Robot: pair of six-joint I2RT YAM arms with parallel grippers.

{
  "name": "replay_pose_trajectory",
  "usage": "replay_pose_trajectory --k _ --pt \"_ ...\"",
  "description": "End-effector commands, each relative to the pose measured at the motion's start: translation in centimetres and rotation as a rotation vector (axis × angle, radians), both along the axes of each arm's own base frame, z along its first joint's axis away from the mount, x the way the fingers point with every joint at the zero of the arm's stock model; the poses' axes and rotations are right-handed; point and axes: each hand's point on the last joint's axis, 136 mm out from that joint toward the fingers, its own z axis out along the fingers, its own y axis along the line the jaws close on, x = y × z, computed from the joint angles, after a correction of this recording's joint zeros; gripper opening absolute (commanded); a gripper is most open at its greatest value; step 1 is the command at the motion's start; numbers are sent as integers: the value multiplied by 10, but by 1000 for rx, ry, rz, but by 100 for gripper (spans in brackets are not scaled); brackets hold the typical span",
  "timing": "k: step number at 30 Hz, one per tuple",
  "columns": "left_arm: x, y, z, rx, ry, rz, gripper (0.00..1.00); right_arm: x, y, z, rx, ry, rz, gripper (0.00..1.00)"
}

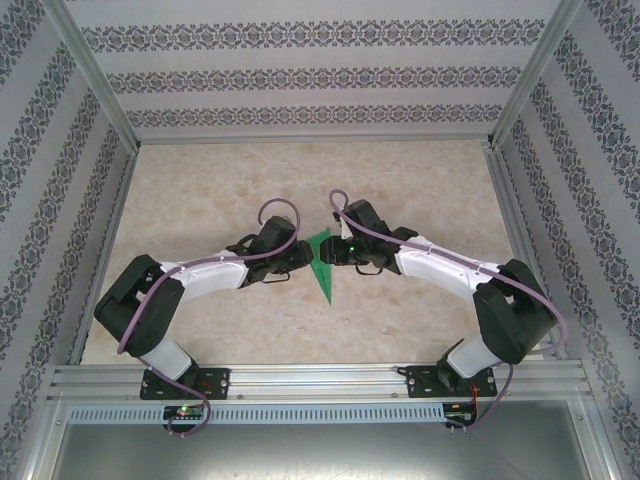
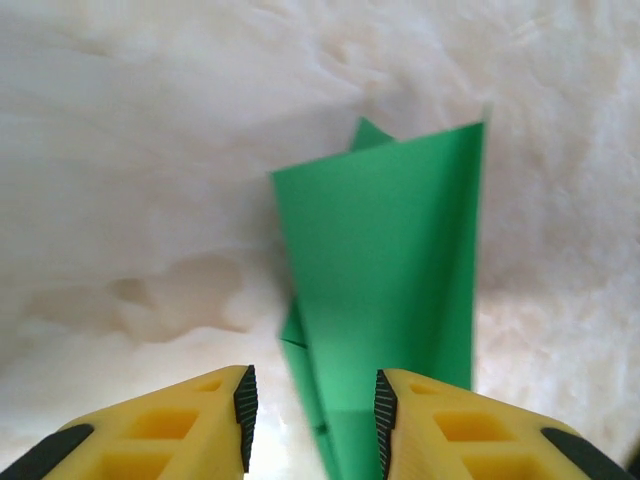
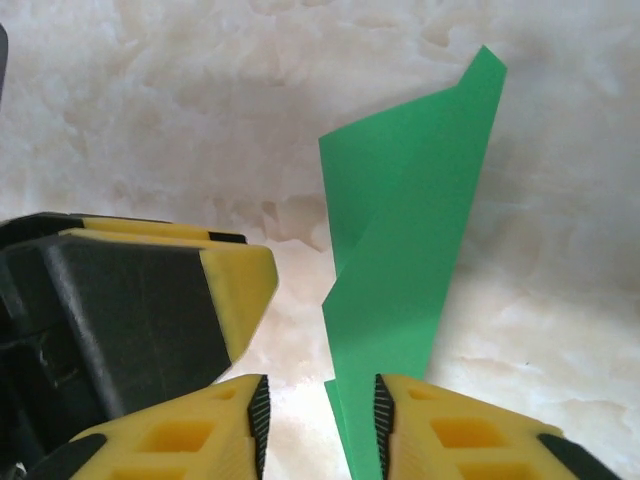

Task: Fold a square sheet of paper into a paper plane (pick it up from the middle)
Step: Turn over a paper plane at the top-center of the table.

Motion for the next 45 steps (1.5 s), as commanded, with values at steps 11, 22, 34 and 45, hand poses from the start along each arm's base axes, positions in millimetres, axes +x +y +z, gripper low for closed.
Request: replay_pose_trajectory --k 11,22,34,45 --pt "-3 45 -2 3 53 133 46 9 -3 -44 -354 37 -8 49" --pt "3 -6 -11 -195 106 -22 46 17 -35 -61 -305 103 -138 27" --pt "15 -33 -17 -296 114 -80 48 15 -50 -73 -270 160 -164 22" --pt "14 -32 -10 -238 75 -98 42 16 -66 -71 -197 164 -219 30"
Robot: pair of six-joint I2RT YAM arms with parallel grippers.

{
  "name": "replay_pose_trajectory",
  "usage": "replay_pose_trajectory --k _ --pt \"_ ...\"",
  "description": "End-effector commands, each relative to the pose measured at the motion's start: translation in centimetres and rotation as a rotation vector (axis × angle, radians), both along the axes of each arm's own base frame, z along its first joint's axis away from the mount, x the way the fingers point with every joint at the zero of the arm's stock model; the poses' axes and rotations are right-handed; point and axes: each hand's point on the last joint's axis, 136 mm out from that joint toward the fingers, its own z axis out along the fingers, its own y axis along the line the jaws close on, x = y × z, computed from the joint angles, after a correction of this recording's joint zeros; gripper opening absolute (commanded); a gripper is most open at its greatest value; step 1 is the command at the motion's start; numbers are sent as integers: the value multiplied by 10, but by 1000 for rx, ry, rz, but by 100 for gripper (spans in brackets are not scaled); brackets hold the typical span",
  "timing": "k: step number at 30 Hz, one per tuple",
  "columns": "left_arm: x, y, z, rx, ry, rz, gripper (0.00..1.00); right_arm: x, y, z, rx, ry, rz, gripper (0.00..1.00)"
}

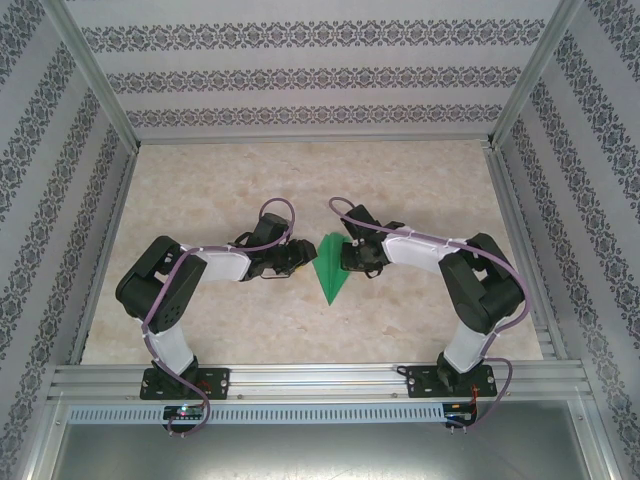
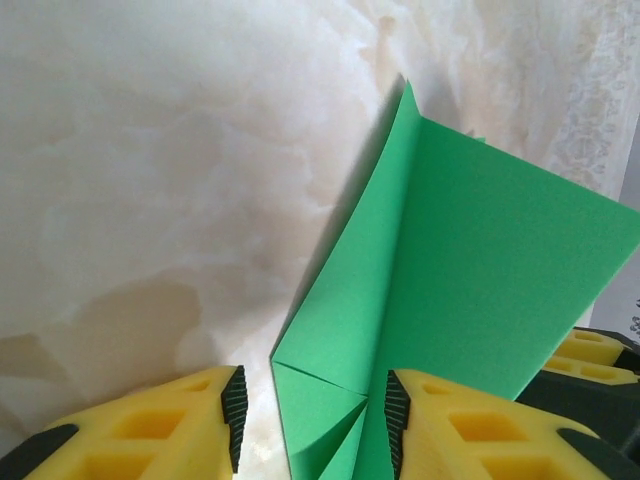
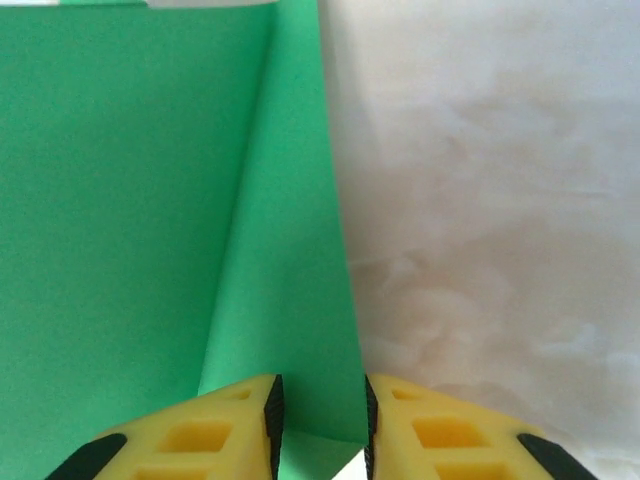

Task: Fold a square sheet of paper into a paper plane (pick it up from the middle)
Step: Turn over a paper plane at the top-center of the table.

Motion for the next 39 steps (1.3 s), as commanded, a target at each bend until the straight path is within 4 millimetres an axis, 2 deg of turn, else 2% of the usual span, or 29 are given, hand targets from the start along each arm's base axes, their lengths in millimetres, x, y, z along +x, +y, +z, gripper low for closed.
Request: replay_pose_trajectory --k 1,6,10,14,17,21,26,31,34,39 --pt "5 -4 18 22 -76 -16 42 4 2 16 60 -39 -18 30" --pt "4 -3 25 50 -100 -27 41 6 -7 32 53 -83 -37 34" --pt "2 -2 26 71 -101 -31 41 6 -7 59 36 -153 -20 39" --pt "2 6 24 110 -96 -4 40 1 8 90 -17 -236 44 46" --pt "2 24 22 179 -87 61 38 -3 28 96 -72 -260 92 50" --pt "-5 52 20 261 -72 157 38 -2 49 86 -143 -244 135 50" --pt "-18 90 21 373 -43 257 41 1 63 62 -227 -188 158 51" --pt "-27 107 21 422 -23 296 51 4 65 38 -311 -141 156 52" --pt "-30 112 19 439 -11 305 58 6 55 30 -356 -133 124 46" --pt "-31 115 19 453 -8 315 71 7 42 25 -364 -115 82 26"
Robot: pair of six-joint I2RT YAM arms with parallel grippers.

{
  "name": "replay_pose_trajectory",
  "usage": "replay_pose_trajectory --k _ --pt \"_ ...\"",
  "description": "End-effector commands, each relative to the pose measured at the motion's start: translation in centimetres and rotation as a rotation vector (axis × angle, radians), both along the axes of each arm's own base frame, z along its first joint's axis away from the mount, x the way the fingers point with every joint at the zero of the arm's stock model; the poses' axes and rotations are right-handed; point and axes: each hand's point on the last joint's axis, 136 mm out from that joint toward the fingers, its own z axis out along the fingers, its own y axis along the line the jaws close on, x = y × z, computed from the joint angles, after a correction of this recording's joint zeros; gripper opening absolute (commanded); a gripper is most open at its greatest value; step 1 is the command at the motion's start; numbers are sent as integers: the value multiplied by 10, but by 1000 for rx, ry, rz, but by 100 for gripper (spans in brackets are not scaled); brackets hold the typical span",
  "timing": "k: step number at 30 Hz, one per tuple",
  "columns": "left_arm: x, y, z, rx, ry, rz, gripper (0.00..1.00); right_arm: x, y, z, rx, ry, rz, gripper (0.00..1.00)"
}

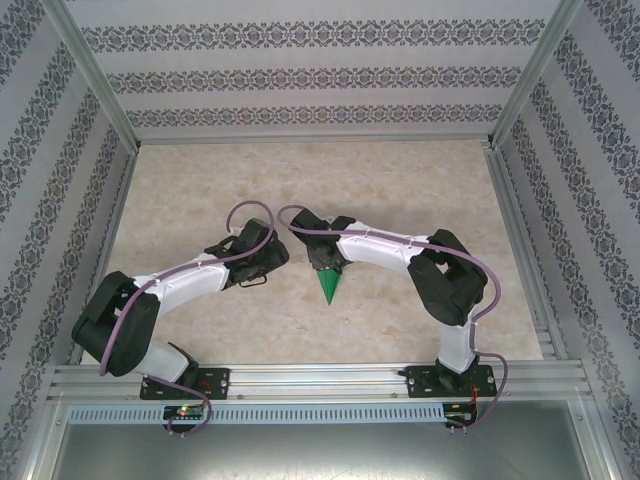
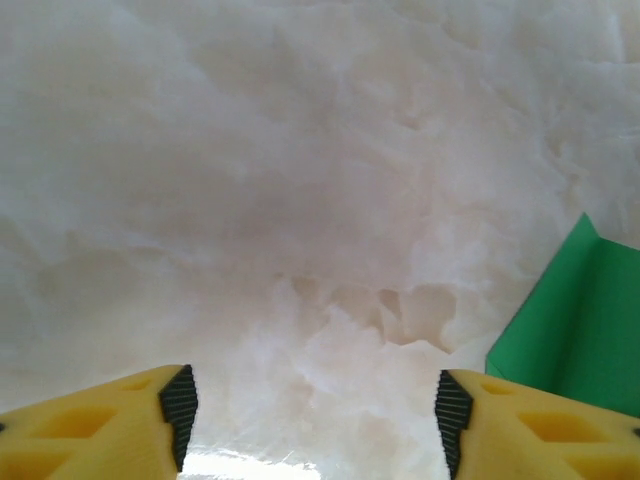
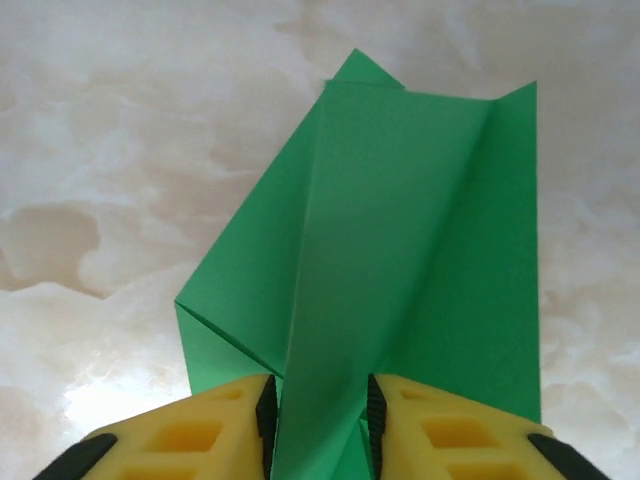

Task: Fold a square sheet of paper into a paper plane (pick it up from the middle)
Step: Turn over a paper plane at the top-center of the table, then move the paper plane to the top-center of the table.

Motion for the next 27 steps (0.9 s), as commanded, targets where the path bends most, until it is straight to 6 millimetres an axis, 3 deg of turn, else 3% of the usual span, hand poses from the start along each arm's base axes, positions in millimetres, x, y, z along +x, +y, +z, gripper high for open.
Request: replay_pose_trajectory --k 1,8,15,18,27 --pt "-6 15 -3 45 23 38 73 3 -18 3 -43 -17 -54 23" --pt "-4 8 -1 24 14 9 87 8 -29 19 39 -50 -91 2" --pt "1 -13 7 -57 -28 -86 100 12 -19 51 214 -112 -15 4" --pt "4 -22 10 -92 -47 -113 100 14 -15 46 227 -94 17 5" --pt "3 -23 1 -82 -15 -121 100 19 -12 2 202 22 9 11"
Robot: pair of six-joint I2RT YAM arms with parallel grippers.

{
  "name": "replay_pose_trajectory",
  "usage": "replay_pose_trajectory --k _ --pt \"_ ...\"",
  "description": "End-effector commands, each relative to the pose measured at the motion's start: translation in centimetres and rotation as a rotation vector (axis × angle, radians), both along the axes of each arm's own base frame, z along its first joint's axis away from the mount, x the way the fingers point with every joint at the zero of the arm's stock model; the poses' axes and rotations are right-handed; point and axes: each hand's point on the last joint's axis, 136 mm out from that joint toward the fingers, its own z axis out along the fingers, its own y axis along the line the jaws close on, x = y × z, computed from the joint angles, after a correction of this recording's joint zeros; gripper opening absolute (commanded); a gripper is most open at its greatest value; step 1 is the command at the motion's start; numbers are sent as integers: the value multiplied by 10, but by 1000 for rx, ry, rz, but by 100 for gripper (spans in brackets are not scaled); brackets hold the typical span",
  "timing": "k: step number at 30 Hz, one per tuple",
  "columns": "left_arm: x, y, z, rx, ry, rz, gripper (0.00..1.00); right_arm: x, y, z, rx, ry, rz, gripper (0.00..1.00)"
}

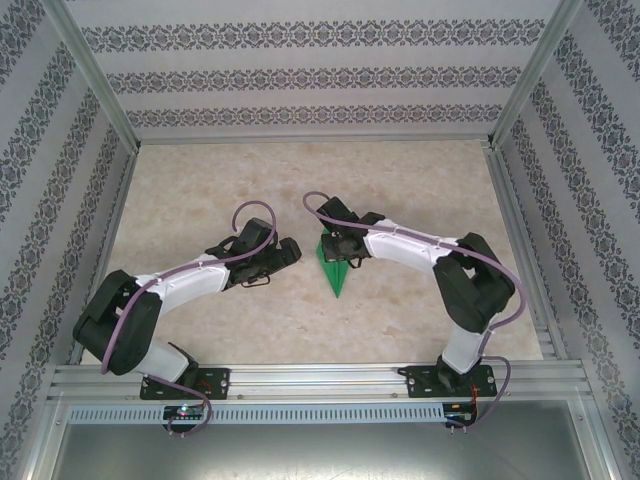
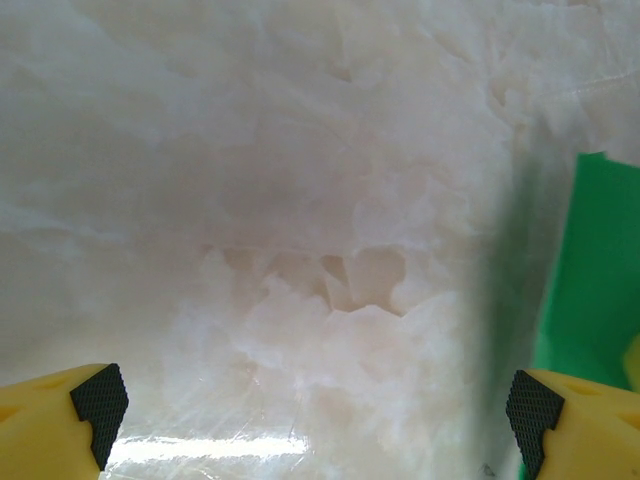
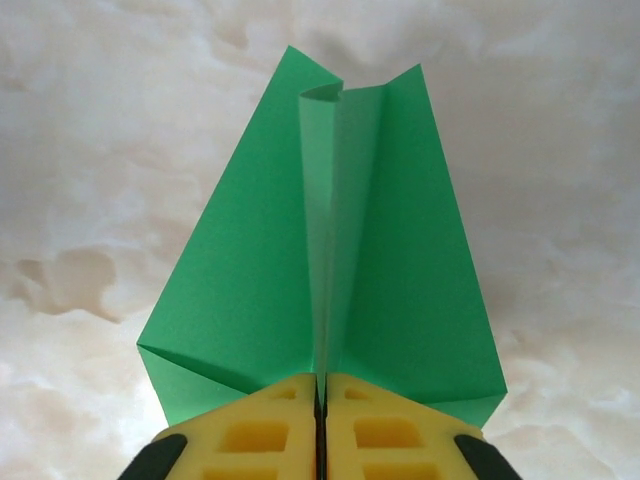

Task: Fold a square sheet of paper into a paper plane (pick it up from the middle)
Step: Move the paper plane to the top-center of the table.

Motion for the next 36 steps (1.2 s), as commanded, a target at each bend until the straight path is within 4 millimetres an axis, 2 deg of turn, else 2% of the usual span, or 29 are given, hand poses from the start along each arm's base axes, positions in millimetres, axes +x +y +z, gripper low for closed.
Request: replay_pose_trajectory --k 1,4,8,13,16,19,22,26,29,36 --pt "3 0 -1 6 -8 -18 100 4 5 -9 2 27 14 13" --pt "3 2 -2 16 -4 -16 100 6 4 -14 -14 37 10 18" --pt "3 3 -4 31 5 -12 100 7 5 -16 -19 40 10 18" --pt "3 6 -6 53 19 -11 100 16 0 -12 -28 21 1 6" --pt "2 10 -6 74 22 -5 100 38 -7 1 -27 -24 -8 5" --pt "0 16 -6 108 29 6 100 69 -11 17 -16 -82 2 4" --pt "-1 21 -5 135 31 10 100 102 -19 22 -30 -119 6 4" --pt "-1 23 -3 160 37 3 100 137 -30 18 -23 -120 -13 6" --pt "-1 24 -3 169 43 -2 100 156 -39 11 -44 -102 -35 7" --pt "-3 24 -2 160 47 4 100 178 -52 -11 -54 -46 -85 9"
